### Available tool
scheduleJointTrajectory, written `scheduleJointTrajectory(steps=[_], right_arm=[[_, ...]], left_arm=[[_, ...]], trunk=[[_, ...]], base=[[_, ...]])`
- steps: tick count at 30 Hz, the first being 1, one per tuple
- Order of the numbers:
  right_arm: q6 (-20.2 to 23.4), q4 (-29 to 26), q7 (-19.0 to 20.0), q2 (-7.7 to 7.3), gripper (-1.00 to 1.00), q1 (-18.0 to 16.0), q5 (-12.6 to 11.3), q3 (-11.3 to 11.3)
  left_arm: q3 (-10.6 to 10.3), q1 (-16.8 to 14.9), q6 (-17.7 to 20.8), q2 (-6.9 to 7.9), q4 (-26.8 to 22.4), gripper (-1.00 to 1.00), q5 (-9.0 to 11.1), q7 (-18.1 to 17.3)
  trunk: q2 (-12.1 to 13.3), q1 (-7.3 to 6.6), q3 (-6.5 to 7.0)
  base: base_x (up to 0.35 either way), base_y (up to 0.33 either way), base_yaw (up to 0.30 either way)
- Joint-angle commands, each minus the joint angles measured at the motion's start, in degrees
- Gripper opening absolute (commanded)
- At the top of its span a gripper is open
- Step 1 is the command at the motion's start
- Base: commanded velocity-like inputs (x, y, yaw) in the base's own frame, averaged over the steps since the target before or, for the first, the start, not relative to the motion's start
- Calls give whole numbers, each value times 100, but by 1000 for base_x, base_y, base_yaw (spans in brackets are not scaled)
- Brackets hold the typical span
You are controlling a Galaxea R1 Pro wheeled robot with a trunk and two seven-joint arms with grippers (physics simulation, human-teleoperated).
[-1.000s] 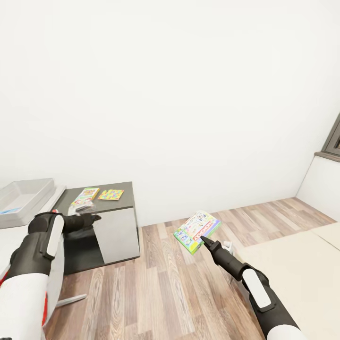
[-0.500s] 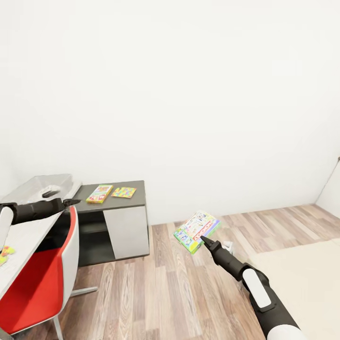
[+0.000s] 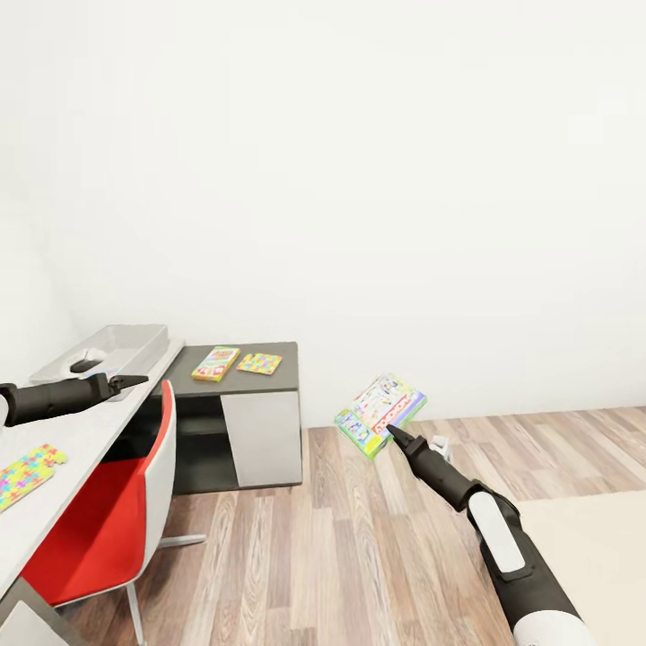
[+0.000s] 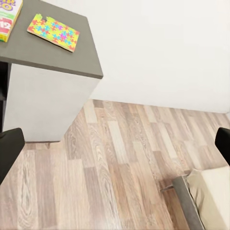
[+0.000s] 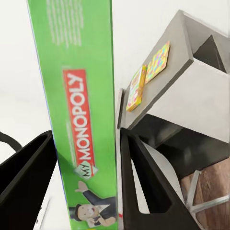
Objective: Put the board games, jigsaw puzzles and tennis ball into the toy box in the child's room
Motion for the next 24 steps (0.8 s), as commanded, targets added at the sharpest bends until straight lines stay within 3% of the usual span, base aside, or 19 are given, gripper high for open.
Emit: scheduleJointTrajectory(steps=[1,24], right_arm=[[45,-48,1,0,-100,-5,-8,-10],[123,-287,-29,-8,-100,-8,-6,-9]], left_arm=[[7,-8,19,0,0,100,-27,-38],[8,-8,14,1,0,100,-28,-38]], trunk=[[-14,4,-14],[-14,4,-13]], base=[[66,-56,15],[17,-7,8]])
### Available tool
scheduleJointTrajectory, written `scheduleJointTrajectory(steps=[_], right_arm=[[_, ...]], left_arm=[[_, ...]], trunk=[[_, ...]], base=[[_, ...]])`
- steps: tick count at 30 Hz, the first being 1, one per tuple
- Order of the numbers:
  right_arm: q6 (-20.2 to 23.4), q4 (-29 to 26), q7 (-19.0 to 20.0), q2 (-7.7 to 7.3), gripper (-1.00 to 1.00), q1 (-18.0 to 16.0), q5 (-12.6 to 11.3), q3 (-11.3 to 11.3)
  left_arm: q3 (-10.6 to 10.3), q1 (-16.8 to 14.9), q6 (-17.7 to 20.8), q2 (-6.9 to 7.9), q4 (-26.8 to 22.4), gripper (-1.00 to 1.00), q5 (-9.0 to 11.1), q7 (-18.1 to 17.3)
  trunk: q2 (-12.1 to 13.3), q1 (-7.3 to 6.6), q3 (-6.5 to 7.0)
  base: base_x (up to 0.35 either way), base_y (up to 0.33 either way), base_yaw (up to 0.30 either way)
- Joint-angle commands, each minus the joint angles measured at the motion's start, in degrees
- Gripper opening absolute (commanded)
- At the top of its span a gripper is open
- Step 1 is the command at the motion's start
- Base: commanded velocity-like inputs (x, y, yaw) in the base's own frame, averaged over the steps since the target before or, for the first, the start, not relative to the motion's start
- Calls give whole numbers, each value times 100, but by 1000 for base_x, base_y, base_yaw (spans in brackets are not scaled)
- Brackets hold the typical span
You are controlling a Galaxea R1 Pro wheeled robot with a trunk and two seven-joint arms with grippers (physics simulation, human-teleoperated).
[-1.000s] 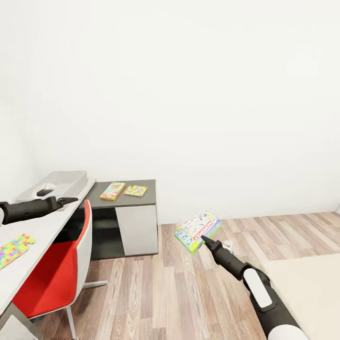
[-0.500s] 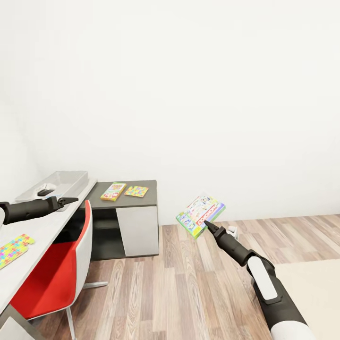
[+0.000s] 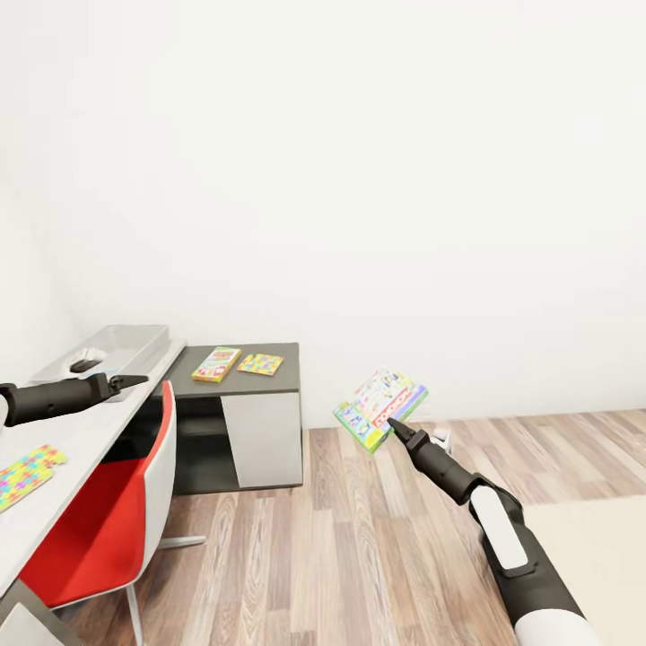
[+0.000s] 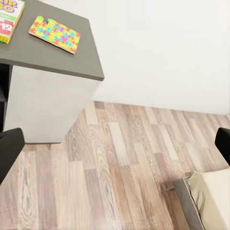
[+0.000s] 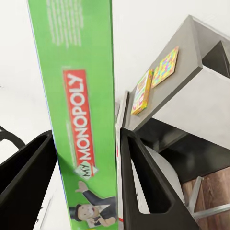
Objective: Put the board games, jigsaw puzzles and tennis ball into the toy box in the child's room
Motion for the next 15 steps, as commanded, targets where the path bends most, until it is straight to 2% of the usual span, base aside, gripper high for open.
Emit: scheduleJointTrajectory(steps=[1,5,7,8,10,11,15], right_arm=[[88,-62,-1,1,-100,-5,-23,-11],[404,-246,-72,13,-100,-3,6,-11],[544,-275,-150,15,-100,-3,108,-15],[670,-288,-225,25,-100,-32,233,-23],[956,-298,-385,40,-100,-166,485,-34],[1185,-294,-510,58,-100,-338,635,-44],[1714,-286,-780,99,-100,-887,836,-63]], left_arm=[[9,-8,22,-1,1,100,-28,-43],[15,-8,27,-5,1,100,-28,-52],[12,-8,28,-11,1,100,-28,-53],[13,-8,28,-14,1,100,-28,-52],[18,-8,29,-16,1,100,-28,-50],[20,-8,29,-15,1,100,-28,-46],[22,-8,25,-3,1,100,-28,-33]], trunk=[[-13,5,-13],[-13,5,-16],[-13,5,-23],[-13,5,-27],[-13,5,-37],[-13,5,-41],[-13,5,-62]], base=[[128,-71,176],[156,-102,243],[170,-116,258],[172,-119,256],[174,-120,252],[174,-121,250],[175,-122,249]])
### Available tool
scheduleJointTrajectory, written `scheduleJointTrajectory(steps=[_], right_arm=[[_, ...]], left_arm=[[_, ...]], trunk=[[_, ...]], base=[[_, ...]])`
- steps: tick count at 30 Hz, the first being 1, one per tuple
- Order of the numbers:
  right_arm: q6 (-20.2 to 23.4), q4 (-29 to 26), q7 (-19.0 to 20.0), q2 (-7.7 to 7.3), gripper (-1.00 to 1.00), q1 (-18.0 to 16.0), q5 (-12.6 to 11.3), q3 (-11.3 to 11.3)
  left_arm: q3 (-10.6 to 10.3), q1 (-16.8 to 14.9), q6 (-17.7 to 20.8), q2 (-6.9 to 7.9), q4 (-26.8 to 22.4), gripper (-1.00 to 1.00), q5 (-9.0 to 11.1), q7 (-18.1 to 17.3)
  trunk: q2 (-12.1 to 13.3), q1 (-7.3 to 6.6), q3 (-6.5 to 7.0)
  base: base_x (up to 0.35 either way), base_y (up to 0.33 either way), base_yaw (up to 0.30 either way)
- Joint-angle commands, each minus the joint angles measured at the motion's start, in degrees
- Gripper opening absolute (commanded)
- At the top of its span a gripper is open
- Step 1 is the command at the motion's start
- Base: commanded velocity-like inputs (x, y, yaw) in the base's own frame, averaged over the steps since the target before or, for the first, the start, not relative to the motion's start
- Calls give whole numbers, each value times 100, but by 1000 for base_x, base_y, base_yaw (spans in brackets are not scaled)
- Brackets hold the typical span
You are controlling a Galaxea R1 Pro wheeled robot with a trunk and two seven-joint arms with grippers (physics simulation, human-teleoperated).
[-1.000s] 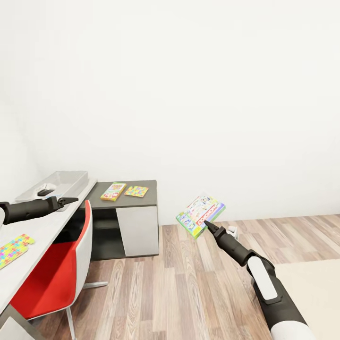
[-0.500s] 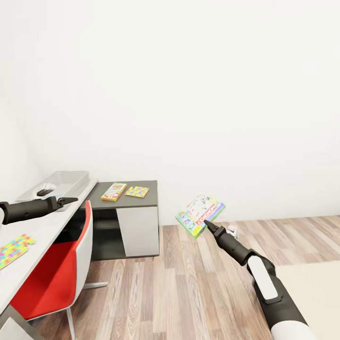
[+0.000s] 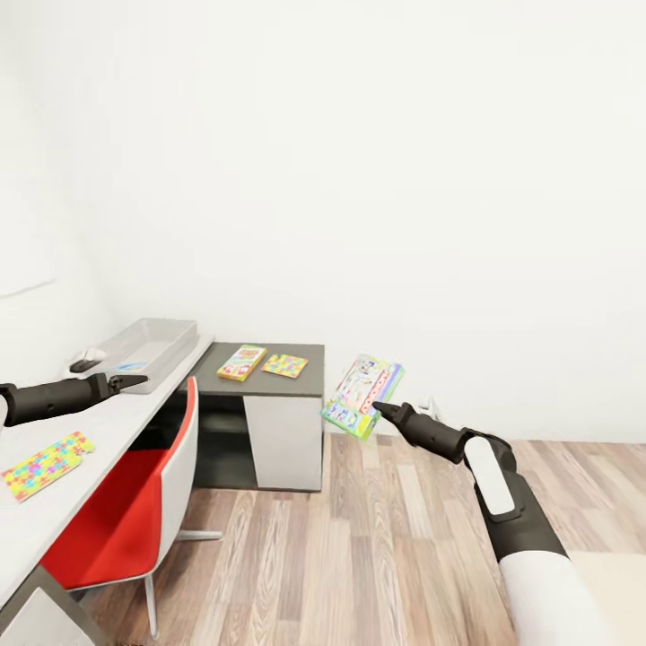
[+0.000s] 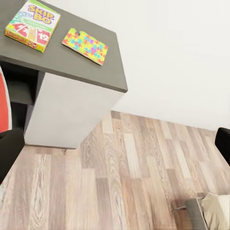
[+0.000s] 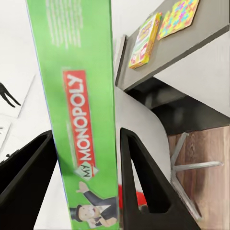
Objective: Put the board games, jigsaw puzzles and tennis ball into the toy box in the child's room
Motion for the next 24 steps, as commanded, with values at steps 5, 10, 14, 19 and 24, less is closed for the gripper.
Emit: scheduleJointTrajectory(steps=[5,10,14,19,24], right_arm=[[293,67,-97,28,-100,-768,108,-29],[592,157,-270,73,-100,-1312,115,-22],[664,190,-531,195,-100,-1500,143,-21],[670,176,-924,242,-100,-1516,130,-8],[676,170,-986,247,-100,-1523,155,-4]], left_arm=[[1,-9,18,-2,1,100,-27,-32],[-3,-9,17,-7,1,100,-27,-25],[0,-9,17,-7,1,100,-27,-38],[6,-9,17,1,1,100,-27,-47],[14,-9,17,7,1,100,-25,-49]], trunk=[[-13,5,-40],[-13,5,-66],[-13,5,-82],[-13,5,-85],[-13,5,-86]], base=[[176,-126,247],[183,-200,247],[179,-205,185],[124,-124,33],[89,-82,3]])
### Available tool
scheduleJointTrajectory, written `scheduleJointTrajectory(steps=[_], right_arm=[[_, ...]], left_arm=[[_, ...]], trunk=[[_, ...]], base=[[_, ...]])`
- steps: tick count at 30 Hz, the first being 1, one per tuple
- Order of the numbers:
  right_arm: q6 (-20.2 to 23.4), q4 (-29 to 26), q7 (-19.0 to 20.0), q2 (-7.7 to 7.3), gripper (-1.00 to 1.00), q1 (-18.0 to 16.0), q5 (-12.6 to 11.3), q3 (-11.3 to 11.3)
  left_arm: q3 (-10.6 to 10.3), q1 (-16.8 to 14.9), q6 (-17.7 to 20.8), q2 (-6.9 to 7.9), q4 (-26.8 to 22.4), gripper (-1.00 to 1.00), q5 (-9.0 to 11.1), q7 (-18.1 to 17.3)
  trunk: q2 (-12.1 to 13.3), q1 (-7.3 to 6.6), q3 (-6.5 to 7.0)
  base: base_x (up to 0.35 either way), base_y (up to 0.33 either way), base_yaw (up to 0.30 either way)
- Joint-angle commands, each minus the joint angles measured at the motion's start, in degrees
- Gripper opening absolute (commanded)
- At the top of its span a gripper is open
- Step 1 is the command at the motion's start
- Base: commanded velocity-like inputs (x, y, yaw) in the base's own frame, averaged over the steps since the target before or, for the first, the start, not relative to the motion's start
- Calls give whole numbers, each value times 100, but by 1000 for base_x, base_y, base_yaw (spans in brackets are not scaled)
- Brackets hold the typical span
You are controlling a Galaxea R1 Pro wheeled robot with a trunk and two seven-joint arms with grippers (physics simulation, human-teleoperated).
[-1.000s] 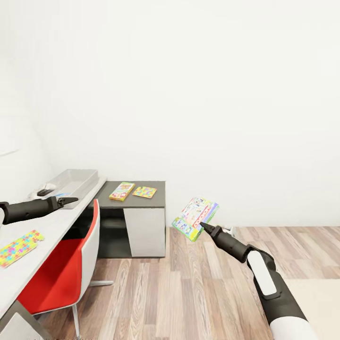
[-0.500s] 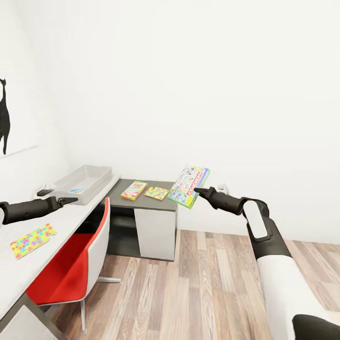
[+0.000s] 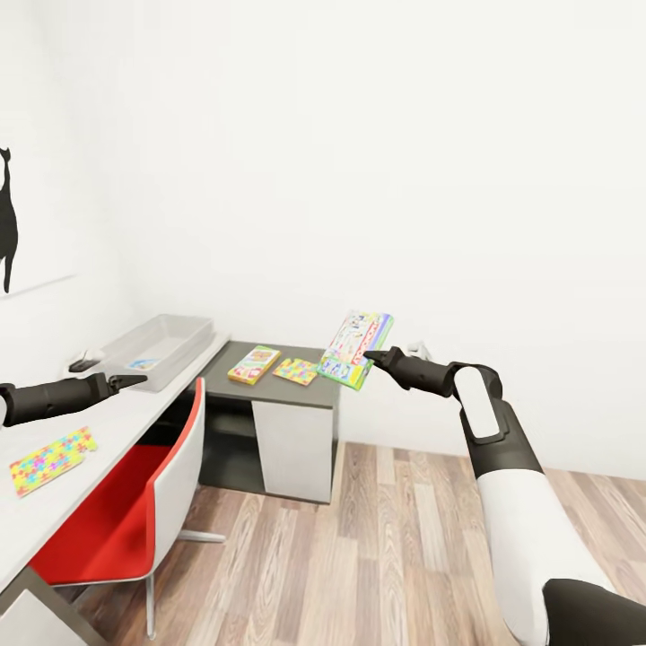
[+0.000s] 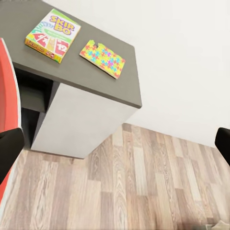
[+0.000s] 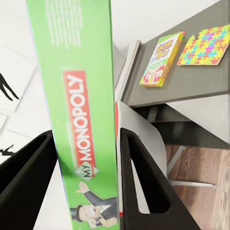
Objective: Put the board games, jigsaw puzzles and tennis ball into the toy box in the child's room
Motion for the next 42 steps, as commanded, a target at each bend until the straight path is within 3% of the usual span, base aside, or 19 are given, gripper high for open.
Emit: scheduleJointTrajectory(steps=[1,10,17,42], right_arm=[[31,-6,56,6,-100,-5,61,-23],[29,-36,47,22,-100,2,75,-11],[37,-49,23,155,-100,-8,85,-14],[31,-59,12,335,-100,-10,85,-14]], left_arm=[[7,-7,20,4,0,100,-28,-40],[7,-11,20,12,0,100,-29,-41],[8,-16,25,14,0,100,-22,-41],[21,-16,33,19,0,100,-8,-50]], trunk=[[-13,5,-13],[-13,5,-13],[-13,5,-13],[-13,5,-32]], base=[[85,-78,0],[90,-78,61],[205,-39,269],[174,-67,289]])
